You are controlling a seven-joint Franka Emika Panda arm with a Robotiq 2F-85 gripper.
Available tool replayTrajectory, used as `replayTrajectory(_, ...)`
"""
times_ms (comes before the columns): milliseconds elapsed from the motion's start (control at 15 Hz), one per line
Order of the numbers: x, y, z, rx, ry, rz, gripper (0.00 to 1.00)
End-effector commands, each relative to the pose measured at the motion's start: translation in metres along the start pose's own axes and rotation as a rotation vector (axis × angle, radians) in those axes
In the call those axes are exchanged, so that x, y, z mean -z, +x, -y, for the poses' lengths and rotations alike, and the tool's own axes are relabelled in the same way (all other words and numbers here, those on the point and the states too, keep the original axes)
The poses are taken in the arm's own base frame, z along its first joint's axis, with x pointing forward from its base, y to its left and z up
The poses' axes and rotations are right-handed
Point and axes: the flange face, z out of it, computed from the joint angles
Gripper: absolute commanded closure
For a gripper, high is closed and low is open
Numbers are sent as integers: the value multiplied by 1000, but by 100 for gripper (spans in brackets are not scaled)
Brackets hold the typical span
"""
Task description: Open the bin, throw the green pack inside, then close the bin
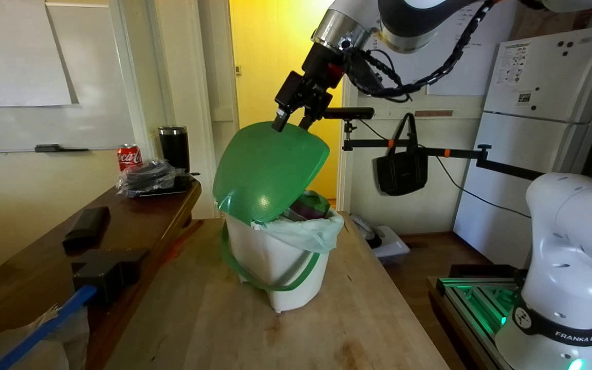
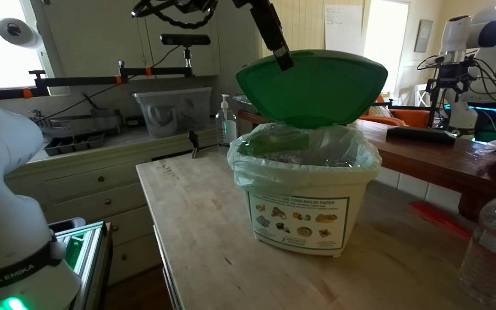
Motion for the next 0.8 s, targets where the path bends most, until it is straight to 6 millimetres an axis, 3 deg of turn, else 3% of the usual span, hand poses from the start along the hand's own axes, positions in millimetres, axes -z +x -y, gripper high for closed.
replayTrajectory(0, 4, -12, -34, -54, -81, 40, 0)
replayTrajectory(467, 10, -28, -98, -122, -153, 138, 0)
replayTrajectory(733, 15, -35, -125, -21, -109, 160, 0)
